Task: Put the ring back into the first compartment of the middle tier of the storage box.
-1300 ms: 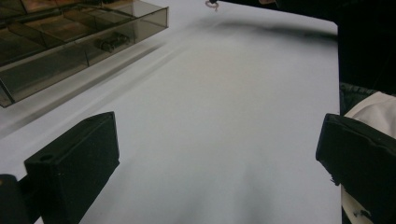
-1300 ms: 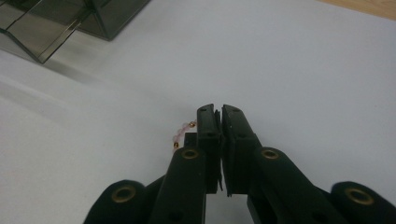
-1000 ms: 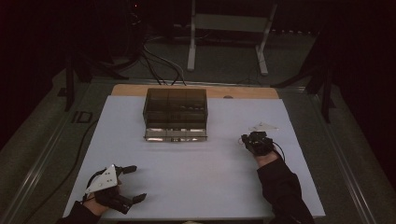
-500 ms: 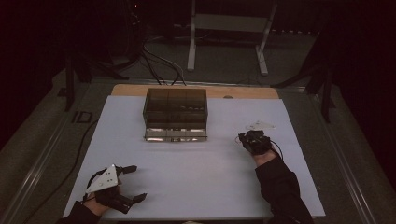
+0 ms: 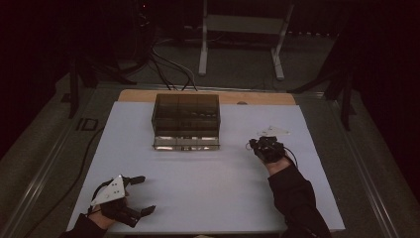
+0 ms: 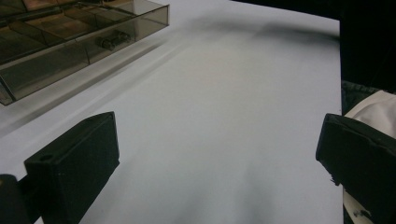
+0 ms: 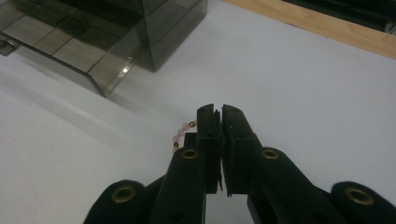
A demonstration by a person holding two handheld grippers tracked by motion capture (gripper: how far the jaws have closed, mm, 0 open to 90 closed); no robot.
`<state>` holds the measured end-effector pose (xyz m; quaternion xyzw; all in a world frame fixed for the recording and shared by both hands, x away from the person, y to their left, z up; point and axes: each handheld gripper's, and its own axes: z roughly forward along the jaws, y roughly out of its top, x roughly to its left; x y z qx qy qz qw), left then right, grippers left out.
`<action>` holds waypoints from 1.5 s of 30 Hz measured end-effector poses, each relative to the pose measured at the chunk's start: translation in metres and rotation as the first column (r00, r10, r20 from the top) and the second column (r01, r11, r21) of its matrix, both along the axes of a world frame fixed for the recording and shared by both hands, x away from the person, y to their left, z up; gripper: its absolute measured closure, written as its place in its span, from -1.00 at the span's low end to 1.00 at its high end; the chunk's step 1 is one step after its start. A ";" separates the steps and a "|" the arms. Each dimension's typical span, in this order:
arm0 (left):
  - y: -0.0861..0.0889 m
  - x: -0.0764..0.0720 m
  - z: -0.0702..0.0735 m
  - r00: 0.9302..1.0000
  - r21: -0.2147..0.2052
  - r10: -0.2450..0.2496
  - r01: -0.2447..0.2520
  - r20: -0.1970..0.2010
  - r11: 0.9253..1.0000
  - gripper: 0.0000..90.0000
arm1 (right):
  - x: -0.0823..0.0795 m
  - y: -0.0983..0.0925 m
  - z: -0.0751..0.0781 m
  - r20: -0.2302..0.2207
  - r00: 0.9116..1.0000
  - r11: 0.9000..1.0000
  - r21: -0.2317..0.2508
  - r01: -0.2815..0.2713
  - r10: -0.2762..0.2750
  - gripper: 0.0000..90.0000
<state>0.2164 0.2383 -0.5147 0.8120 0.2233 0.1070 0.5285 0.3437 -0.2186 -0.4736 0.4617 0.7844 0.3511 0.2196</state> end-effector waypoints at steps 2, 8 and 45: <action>0.001 0.000 0.000 1.000 0.000 0.001 -0.001 -0.002 1.000 -0.98 | 0.000 0.001 0.001 0.001 1.000 1.000 0.003 -0.004 0.004 0.93; 0.000 0.000 0.000 1.000 0.000 -0.003 0.003 -0.005 1.000 -0.98 | 0.001 0.005 0.004 0.005 1.000 1.000 0.009 -0.012 0.012 0.92; 0.000 0.001 0.000 1.000 -0.004 -0.003 0.003 -0.008 1.000 -0.98 | 0.008 0.040 0.033 0.060 0.995 0.996 0.024 -0.083 0.082 0.92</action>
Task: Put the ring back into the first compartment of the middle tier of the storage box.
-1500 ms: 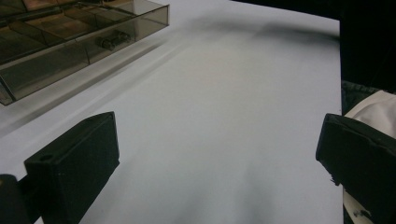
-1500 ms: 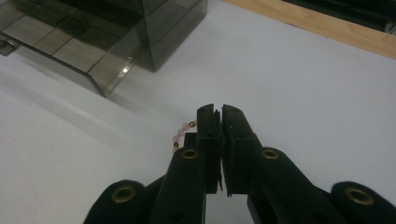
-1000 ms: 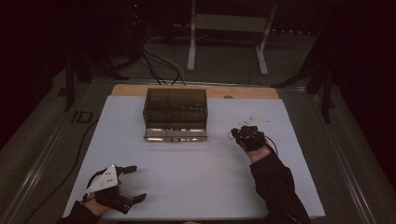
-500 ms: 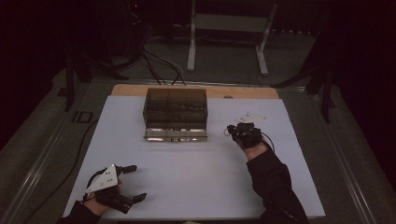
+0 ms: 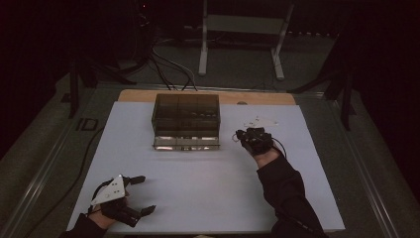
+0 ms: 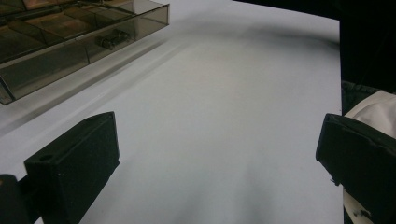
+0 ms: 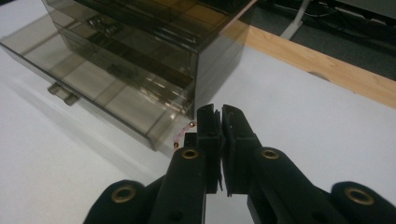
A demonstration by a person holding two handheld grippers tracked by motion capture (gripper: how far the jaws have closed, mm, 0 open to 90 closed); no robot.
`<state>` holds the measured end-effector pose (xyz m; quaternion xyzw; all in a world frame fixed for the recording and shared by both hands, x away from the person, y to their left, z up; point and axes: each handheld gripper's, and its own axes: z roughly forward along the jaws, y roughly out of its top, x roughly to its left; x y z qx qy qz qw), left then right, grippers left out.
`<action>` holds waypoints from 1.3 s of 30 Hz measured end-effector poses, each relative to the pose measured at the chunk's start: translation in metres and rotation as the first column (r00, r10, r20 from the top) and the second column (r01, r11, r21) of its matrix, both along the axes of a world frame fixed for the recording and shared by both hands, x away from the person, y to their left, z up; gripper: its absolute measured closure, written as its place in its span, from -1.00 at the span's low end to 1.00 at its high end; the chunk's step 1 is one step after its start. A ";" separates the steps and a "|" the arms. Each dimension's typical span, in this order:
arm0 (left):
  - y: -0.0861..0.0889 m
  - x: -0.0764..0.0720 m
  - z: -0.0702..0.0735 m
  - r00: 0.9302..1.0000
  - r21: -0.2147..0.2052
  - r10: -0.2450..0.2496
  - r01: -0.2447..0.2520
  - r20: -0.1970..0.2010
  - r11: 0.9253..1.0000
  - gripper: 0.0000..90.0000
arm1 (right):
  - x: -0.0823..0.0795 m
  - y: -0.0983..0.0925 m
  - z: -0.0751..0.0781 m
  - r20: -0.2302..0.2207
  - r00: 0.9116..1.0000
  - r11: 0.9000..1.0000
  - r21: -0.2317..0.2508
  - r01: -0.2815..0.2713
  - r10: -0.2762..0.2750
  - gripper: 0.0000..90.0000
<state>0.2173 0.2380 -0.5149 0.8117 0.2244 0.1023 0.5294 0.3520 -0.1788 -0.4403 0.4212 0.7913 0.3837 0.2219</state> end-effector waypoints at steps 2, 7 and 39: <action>0.000 0.000 0.000 1.000 0.001 -0.003 0.003 0.000 1.000 -0.98 | 0.001 0.003 0.002 0.004 1.000 1.000 -0.001 -0.007 0.007 0.93; 0.000 0.000 0.000 1.000 -0.001 -0.002 0.002 0.002 1.000 -0.98 | 0.003 0.013 0.006 0.013 1.000 1.000 -0.004 -0.028 0.028 0.93; 0.000 -0.001 0.000 1.000 0.005 -0.006 0.006 0.002 1.000 -0.98 | 0.012 0.068 0.020 0.037 0.992 0.993 0.027 -0.118 0.117 0.92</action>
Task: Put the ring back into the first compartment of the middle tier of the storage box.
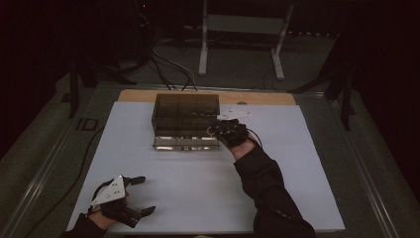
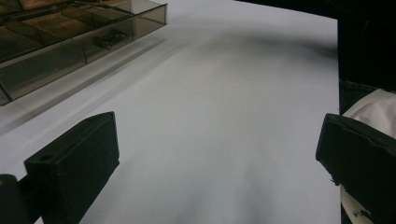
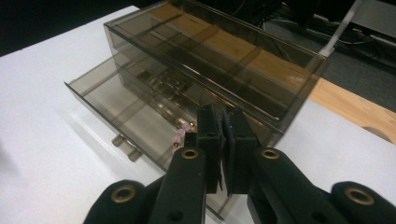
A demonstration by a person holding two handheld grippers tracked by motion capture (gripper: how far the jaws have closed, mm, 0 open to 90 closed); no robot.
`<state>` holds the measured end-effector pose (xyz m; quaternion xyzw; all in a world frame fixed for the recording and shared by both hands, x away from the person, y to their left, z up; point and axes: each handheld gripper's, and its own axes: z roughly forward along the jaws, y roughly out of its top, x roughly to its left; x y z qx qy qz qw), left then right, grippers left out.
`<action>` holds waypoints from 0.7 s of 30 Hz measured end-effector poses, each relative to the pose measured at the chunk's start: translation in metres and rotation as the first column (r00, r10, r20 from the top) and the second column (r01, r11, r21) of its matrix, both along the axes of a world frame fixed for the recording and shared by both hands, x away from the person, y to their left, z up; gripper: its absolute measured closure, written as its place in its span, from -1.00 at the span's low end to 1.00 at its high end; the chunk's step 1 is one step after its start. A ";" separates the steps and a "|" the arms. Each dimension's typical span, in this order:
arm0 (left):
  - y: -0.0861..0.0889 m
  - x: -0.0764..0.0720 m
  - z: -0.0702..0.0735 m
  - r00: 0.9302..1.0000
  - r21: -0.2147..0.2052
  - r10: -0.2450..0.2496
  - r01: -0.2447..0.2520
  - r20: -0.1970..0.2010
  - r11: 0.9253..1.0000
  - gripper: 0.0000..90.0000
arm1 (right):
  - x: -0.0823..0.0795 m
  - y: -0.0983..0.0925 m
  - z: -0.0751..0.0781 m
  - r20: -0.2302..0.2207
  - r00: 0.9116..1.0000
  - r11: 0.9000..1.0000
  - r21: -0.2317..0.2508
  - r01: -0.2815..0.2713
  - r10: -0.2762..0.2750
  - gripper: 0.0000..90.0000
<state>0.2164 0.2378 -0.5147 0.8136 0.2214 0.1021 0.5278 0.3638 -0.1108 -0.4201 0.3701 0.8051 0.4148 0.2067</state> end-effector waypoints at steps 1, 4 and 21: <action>0.000 0.000 0.000 1.000 -0.002 0.000 0.000 0.002 1.000 -0.98 | 0.000 0.002 0.000 -0.002 1.000 1.000 0.008 -0.002 0.002 0.93; 0.000 0.000 0.000 1.000 0.001 0.000 0.000 -0.002 1.000 -0.98 | 0.001 0.008 -0.001 -0.004 1.000 1.000 0.015 -0.011 0.011 0.93; 0.000 0.000 0.000 1.000 -0.002 -0.007 0.007 -0.001 1.000 -0.98 | 0.003 0.038 -0.001 -0.006 0.998 0.998 0.016 -0.058 0.059 0.92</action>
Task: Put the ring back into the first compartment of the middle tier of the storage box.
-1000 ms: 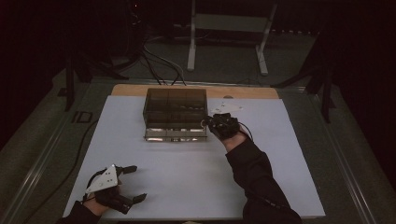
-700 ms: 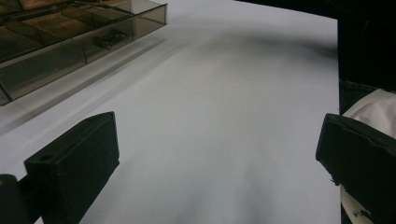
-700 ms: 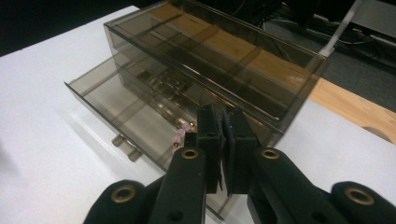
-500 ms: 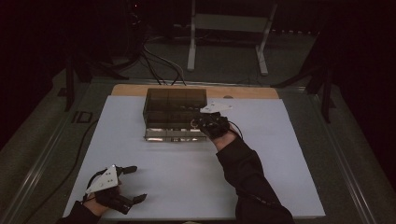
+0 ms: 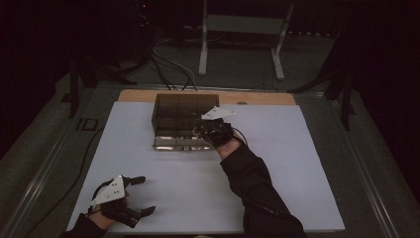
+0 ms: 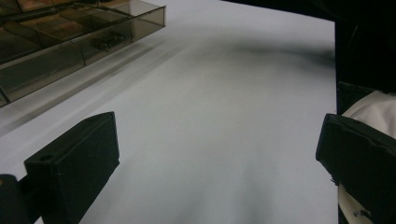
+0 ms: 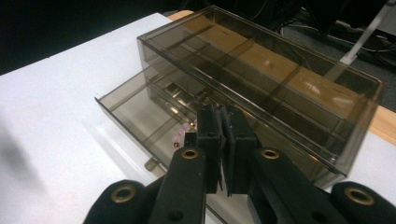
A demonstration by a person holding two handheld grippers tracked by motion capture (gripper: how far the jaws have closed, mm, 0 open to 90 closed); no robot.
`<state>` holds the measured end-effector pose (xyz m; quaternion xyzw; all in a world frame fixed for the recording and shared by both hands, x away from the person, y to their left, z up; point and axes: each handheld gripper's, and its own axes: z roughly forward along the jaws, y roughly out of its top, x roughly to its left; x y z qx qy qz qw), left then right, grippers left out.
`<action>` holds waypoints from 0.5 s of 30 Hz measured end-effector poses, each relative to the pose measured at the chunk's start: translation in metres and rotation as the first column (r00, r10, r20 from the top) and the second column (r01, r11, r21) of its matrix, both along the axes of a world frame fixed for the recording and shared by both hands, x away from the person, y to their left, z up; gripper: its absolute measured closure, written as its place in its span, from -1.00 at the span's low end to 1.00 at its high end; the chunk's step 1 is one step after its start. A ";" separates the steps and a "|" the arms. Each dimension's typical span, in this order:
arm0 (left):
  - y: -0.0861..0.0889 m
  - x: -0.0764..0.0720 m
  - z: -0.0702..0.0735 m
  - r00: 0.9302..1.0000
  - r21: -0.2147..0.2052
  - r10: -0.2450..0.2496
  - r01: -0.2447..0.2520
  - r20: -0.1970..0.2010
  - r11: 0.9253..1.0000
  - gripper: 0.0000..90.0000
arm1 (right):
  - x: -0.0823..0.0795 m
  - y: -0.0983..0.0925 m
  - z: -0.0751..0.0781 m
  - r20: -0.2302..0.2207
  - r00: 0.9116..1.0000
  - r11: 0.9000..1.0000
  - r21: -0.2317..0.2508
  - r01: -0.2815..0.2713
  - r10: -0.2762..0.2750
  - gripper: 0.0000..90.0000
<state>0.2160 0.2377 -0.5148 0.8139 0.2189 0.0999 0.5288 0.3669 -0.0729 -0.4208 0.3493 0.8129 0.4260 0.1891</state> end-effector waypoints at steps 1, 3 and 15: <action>0.000 0.000 0.000 1.000 -0.004 0.001 -0.001 0.000 1.000 -0.98 | 0.000 0.002 0.000 -0.001 1.000 1.000 -0.001 -0.003 0.003 0.92; 0.000 0.000 0.001 1.000 -0.008 0.003 -0.003 0.000 1.000 -0.98 | 0.000 0.005 0.000 -0.001 1.000 1.000 -0.002 -0.008 0.008 0.92; 0.000 0.000 0.001 1.000 -0.007 0.002 -0.002 -0.001 1.000 -0.98 | 0.002 0.021 0.001 -0.004 1.000 1.000 0.007 -0.030 0.030 0.92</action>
